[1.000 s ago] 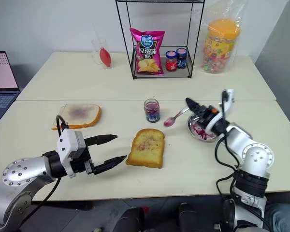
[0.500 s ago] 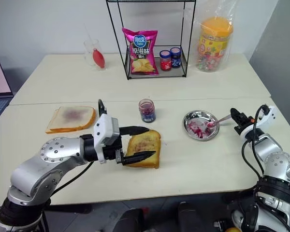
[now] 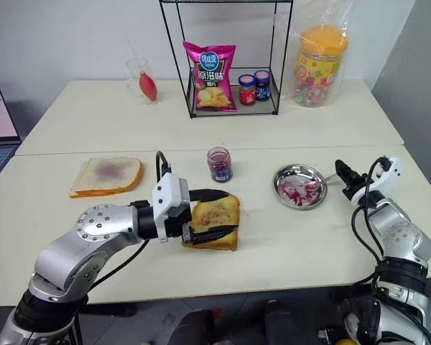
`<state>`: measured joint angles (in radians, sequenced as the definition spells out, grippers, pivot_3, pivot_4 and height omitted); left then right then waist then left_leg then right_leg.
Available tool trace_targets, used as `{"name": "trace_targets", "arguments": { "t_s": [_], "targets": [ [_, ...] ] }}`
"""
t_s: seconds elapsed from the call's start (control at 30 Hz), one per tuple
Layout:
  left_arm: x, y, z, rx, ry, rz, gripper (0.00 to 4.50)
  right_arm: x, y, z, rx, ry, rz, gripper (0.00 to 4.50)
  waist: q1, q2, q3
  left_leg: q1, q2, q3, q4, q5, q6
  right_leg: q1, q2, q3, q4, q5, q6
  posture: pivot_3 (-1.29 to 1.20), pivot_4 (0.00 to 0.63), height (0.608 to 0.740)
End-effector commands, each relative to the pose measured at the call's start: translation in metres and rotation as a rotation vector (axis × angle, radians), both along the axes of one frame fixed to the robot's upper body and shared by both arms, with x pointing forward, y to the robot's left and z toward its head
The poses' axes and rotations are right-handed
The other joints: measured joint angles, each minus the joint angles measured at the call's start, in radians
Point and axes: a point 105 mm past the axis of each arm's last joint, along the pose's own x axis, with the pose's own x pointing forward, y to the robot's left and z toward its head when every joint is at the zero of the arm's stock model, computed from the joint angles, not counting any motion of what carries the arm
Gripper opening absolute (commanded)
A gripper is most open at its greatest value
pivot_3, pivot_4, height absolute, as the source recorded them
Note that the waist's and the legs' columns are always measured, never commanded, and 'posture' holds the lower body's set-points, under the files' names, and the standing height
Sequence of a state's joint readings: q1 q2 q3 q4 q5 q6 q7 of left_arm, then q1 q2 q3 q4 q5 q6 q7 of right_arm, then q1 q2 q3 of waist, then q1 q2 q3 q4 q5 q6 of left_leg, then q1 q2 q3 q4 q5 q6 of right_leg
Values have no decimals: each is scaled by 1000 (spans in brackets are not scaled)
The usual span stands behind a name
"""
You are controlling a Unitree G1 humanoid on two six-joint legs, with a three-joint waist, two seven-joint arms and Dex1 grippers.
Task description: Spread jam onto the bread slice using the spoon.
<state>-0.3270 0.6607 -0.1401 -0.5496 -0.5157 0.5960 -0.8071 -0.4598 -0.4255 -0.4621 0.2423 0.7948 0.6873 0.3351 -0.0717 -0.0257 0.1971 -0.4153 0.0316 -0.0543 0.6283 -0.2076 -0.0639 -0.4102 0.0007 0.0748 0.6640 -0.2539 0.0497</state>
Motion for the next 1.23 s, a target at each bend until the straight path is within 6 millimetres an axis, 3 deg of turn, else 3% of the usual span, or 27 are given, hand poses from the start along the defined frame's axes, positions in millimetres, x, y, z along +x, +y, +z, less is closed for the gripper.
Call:
{"name": "trace_targets", "arguments": {
  "t_s": [0.03, 0.13, 0.4, 0.47, 0.57, 0.67, 0.87, 1.03, 1.23],
  "targets": [
    [-1, -3, 10, -19, -61, -15, 3827, -2, -1, 13, -207, -68, 14, 2563, 1, 0, 0, 0, 0, 0, 0, 0, 0, 0, 0, 0, 0, 0, 0, 0, 150, 740],
    [0, -3, 10, -22, -64, -12, 3827, -2, -4, 13, -269, -86, -4, 3176, 2, 0, 0, 0, 0, 0, 0, 0, 0, 0, 0, 0, 0, 0, 0, 0, 150, 740],
    [3, 0, 10, -36, -73, 19, 3827, -3, -21, 16, -480, -133, -114, 3176, 7, 0, 0, 0, 0, 0, 0, 0, 0, 0, 0, 0, 0, 0, 0, 0, 150, 740],
    [10, 8, 12, -40, -95, 80, 3827, -3, -29, 26, -508, -183, -190, 3176, 8, 0, 0, 0, 0, 0, 1, 0, 0, 0, 0, 0, 0, 0, 0, 0, 150, 740],
    [27, 32, 18, -36, -131, 235, 3827, -9, -25, 45, -542, -271, -187, 3176, 8, 0, 0, 0, 0, 0, 1, 0, 0, 0, 0, 0, 1, 0, 1, 0, 150, 740],
    [38, 79, 11, 94, -121, 388, 3827, -27, -3, 58, -611, -333, -6, 3176, 9, 0, 0, 0, 0, 0, 1, 0, 0, 0, 0, 0, 1, 0, 0, 0, 150, 740],
    [32, 141, 7, 253, -109, 476, 3827, -80, 30, 53, -762, -325, 407, 3176, 16, 0, 0, 0, 0, 0, -1, 0, 0, 0, -1, -1, 0, -2, -1, 0, 150, 740],
    [13, 168, -3, 336, -11, 448, 3827, -126, 23, 56, -821, -205, 639, 3176, 25, 0, 0, 0, -1, 0, 0, 0, 0, 0, -3, -1, -1, -4, -5, 0, 150, 740],
    [8, 165, -3, 324, 3, 394, 3827, -138, 11, 59, -872, -152, 679, 3176, 31, -4, -2, 4, -1, 1, 2, 0, 0, 4, -4, -1, -1, -4, -5, 0, 150, 740]
  ]
}}
